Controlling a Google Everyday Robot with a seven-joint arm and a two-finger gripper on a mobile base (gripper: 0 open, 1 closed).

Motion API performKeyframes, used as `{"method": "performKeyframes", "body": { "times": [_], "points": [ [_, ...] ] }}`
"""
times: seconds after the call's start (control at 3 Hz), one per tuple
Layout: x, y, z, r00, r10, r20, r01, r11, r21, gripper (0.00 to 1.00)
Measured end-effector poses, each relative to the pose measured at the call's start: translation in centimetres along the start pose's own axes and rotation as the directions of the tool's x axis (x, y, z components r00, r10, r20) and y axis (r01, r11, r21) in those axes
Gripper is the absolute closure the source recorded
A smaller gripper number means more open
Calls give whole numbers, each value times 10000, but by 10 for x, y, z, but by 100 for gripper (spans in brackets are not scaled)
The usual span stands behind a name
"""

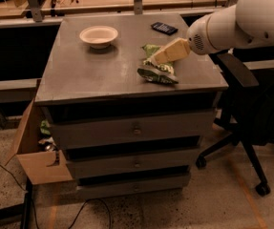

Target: Place green jalapeno chip bag into paper bowl

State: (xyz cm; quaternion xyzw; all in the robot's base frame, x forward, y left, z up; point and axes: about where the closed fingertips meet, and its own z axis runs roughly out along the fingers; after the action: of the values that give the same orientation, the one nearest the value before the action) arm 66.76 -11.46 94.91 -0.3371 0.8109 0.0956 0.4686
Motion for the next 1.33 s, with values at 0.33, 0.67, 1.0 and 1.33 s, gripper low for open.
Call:
{"method": "performKeyframes", "body": {
  "times": [0.33,0.67,1.0,1.33],
  "points": [
    [10,-5,9,9998,157,158,-166,9982,577,0],
    [15,-15,29,9972,397,636,-476,9909,1263,0],
    [23,-19,57,9940,659,873,-787,9852,1525,0],
    [36,-12,78,9900,1127,846,-1226,9850,1216,0]
  ]
}}
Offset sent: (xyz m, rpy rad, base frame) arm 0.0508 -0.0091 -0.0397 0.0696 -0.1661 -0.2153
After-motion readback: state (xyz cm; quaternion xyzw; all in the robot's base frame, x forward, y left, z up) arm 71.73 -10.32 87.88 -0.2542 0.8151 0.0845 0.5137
